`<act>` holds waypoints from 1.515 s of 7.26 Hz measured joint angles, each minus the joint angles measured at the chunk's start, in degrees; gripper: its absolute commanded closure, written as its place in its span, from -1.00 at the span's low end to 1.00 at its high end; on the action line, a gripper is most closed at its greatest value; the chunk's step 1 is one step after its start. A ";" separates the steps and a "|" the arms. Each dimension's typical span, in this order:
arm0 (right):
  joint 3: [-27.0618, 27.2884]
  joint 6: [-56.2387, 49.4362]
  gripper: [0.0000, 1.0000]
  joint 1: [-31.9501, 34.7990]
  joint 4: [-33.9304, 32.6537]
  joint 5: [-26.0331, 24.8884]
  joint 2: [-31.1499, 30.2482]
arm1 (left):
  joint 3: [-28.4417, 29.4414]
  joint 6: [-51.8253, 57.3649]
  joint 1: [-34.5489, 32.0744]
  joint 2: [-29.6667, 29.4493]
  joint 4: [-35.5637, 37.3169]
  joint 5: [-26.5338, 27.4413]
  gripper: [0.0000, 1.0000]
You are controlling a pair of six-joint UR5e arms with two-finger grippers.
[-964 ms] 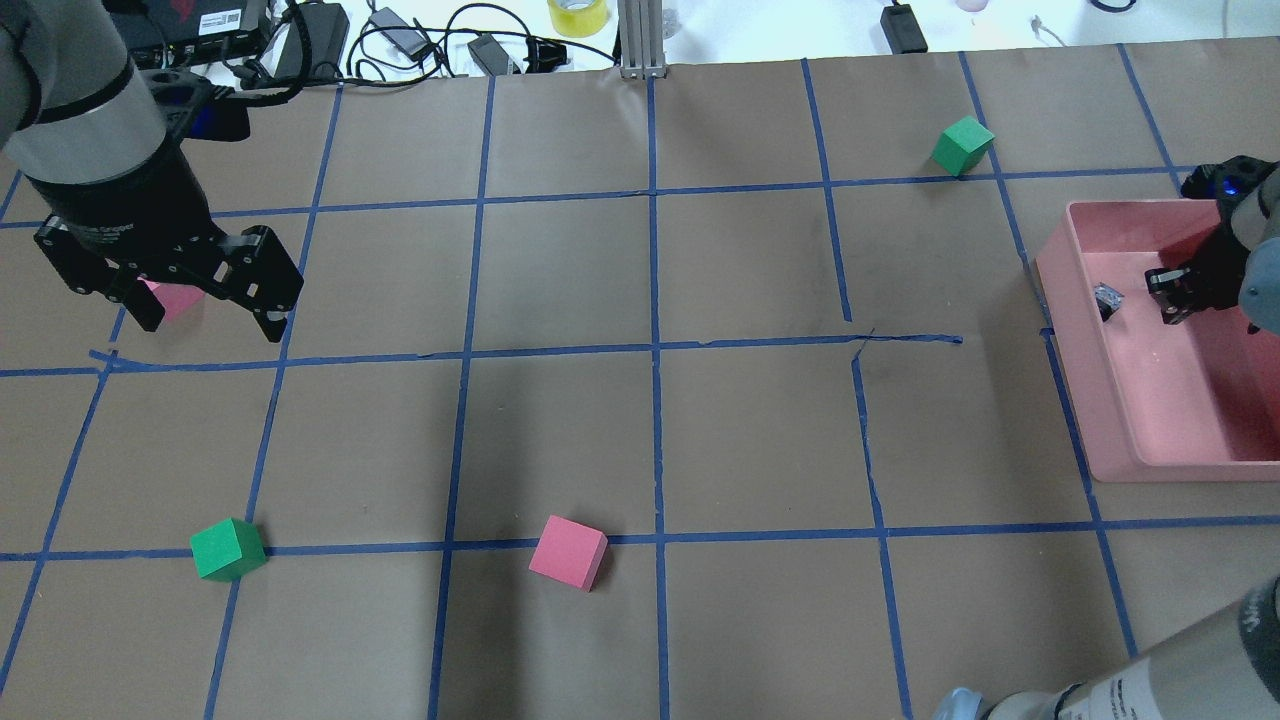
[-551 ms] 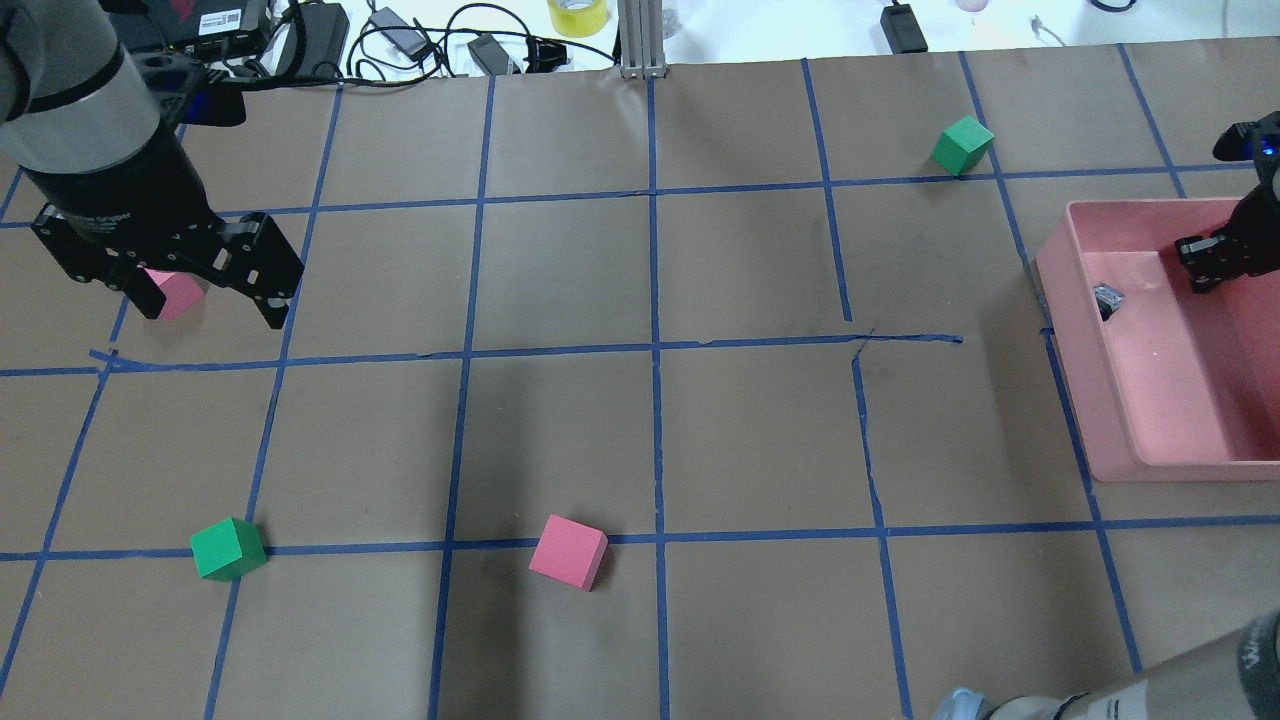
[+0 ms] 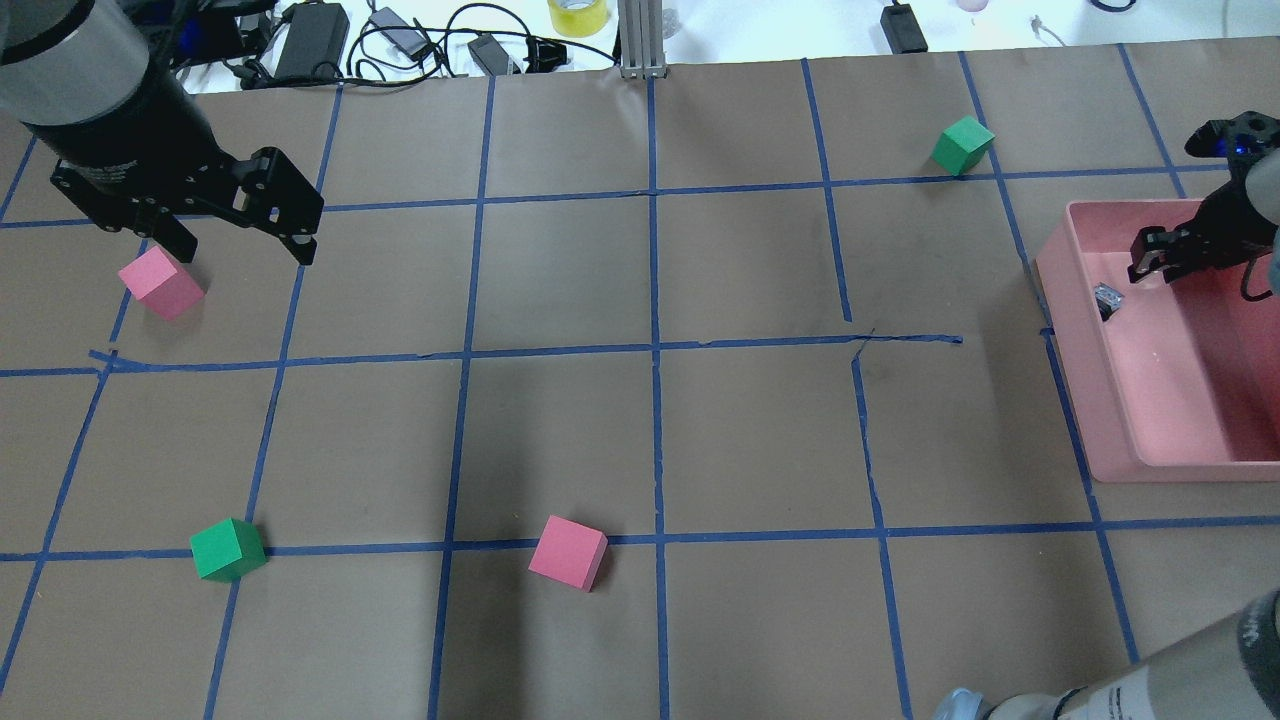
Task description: Align button upright
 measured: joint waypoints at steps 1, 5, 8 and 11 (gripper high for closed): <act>0.09 1.49 -1.00 0.00 -1.44 -0.13 1.37 | -0.18 -0.05 -0.04 -0.13 0.74 -0.10 -1.00; 1.09 7.09 -1.00 -0.01 -2.31 -7.95 3.93 | -0.78 -0.92 -0.27 -0.39 1.34 -0.20 -1.00; 2.27 9.20 -0.13 -0.01 -2.27 -7.92 4.42 | -1.83 -2.21 -0.36 -0.35 1.57 -0.27 -1.00; 2.23 8.84 1.00 -0.01 -2.36 -8.66 4.20 | -2.03 -2.19 -0.36 -0.32 1.57 -0.26 -1.00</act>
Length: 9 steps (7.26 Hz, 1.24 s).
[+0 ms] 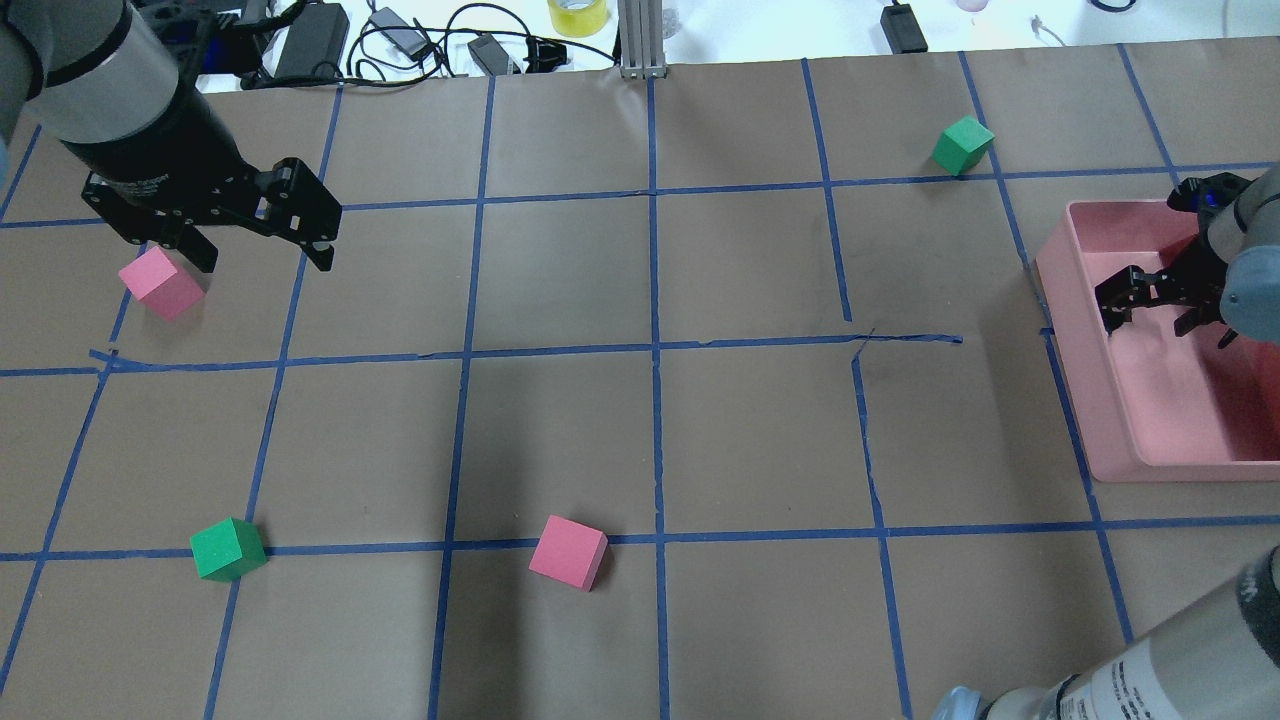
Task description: Align button upright
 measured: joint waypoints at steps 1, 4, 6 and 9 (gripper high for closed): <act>-0.41 -1.22 1.00 0.00 -0.05 -0.02 -0.42 | -0.02 0.04 0.00 0.00 0.00 -0.04 -1.00; -1.58 -6.30 1.00 0.00 0.49 0.21 -4.42 | -0.04 0.23 0.00 0.01 0.00 -0.01 -1.00; -1.55 -8.70 -0.66 0.00 0.59 0.69 -5.44 | -0.04 0.40 0.00 0.00 0.00 0.02 -1.00; -1.61 -7.94 -0.76 0.00 -0.29 3.47 -3.94 | -0.04 0.55 0.00 0.09 0.00 0.02 -1.00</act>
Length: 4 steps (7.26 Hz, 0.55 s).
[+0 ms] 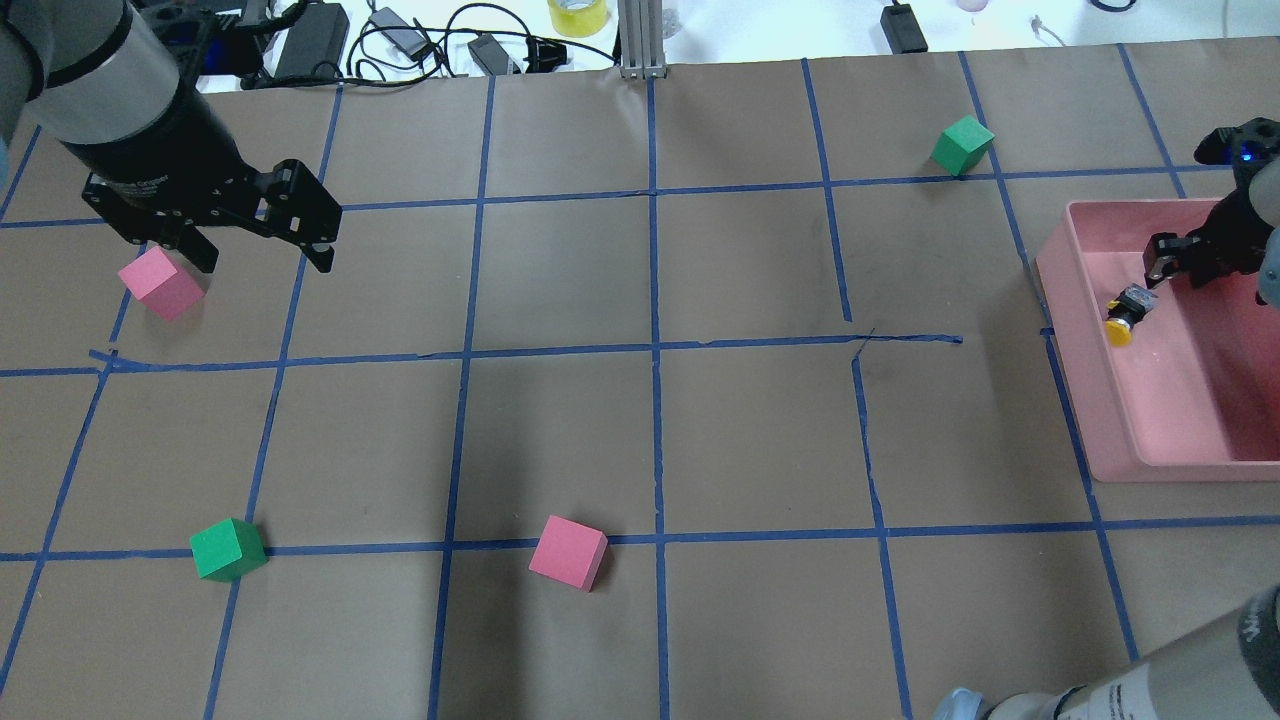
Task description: Align button upright
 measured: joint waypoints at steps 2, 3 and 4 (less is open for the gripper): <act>-0.13 1.94 -0.82 0.00 -0.06 0.81 1.45 | 0.00 0.11 0.00 0.07 -0.02 0.00 -1.00; -0.15 2.42 -0.87 0.00 -0.09 1.03 2.14 | -0.02 0.23 0.00 0.08 -0.06 0.00 -1.00; -0.14 2.56 -0.90 0.00 -0.13 1.22 2.75 | -0.06 0.33 0.00 0.08 -0.12 0.04 -1.00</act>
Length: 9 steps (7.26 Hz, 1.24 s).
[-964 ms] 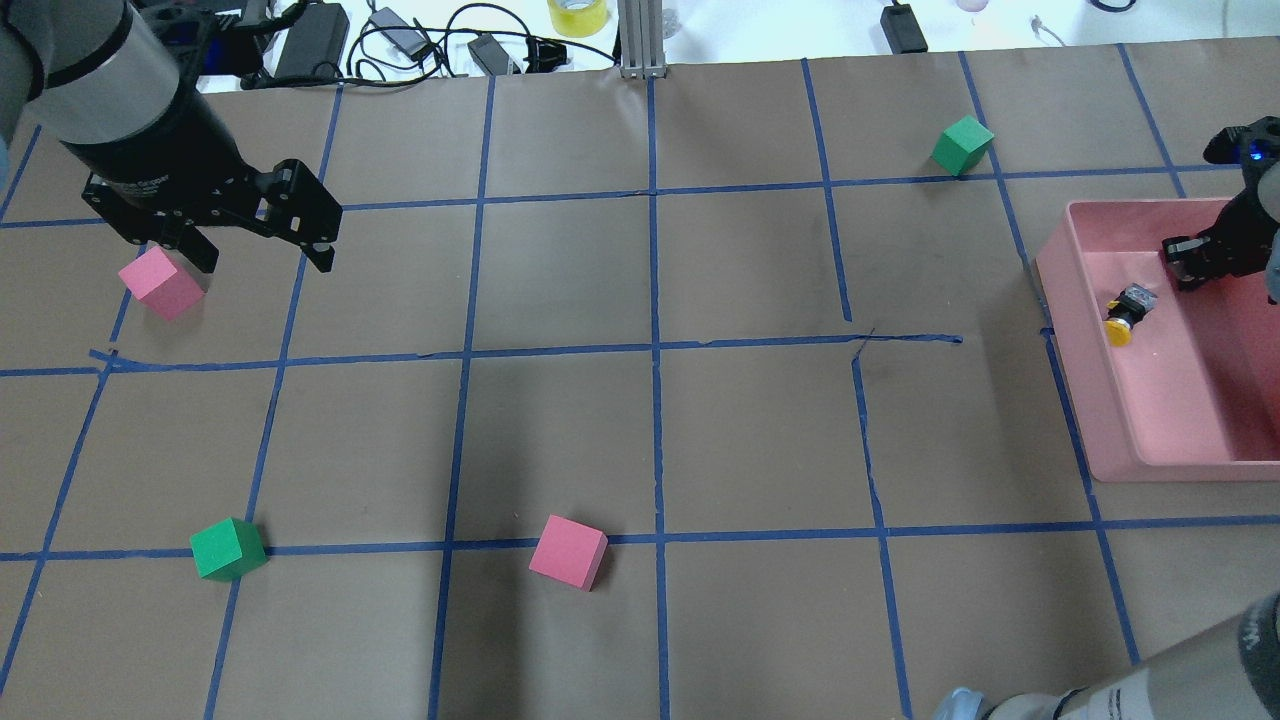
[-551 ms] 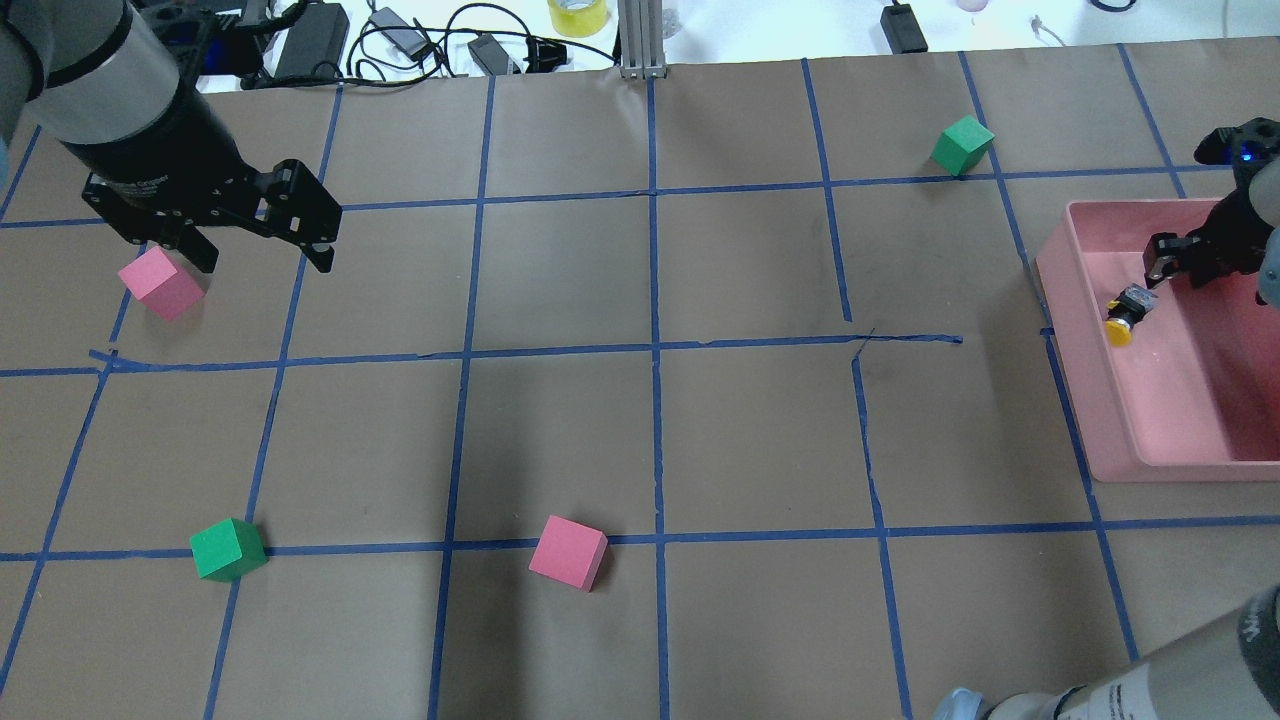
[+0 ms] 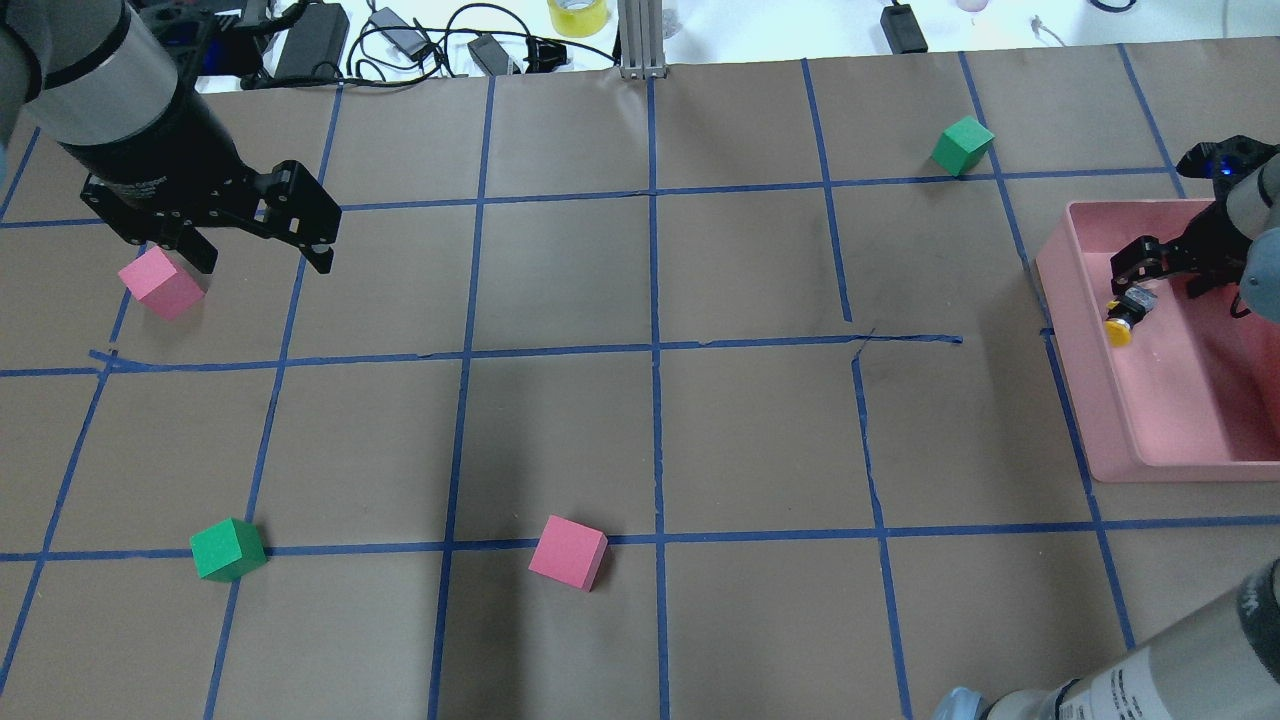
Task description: Align button upright
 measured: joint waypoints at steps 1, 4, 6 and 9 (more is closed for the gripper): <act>0.15 -0.03 -0.99 0.00 -0.04 0.41 0.57 | -0.02 0.05 0.00 0.00 -0.08 0.07 -1.00; 0.51 -0.26 -0.99 0.00 -0.13 0.57 1.65 | -0.06 -0.16 0.00 -0.05 -0.11 0.11 -1.00; 0.56 -0.35 -0.45 -0.01 -0.19 0.03 2.22 | -0.05 0.09 0.00 -0.07 -0.16 0.39 -1.00; 0.55 -0.48 1.00 -0.08 0.05 -3.43 2.03 | -0.03 0.17 -0.03 -0.08 -0.15 0.23 -1.00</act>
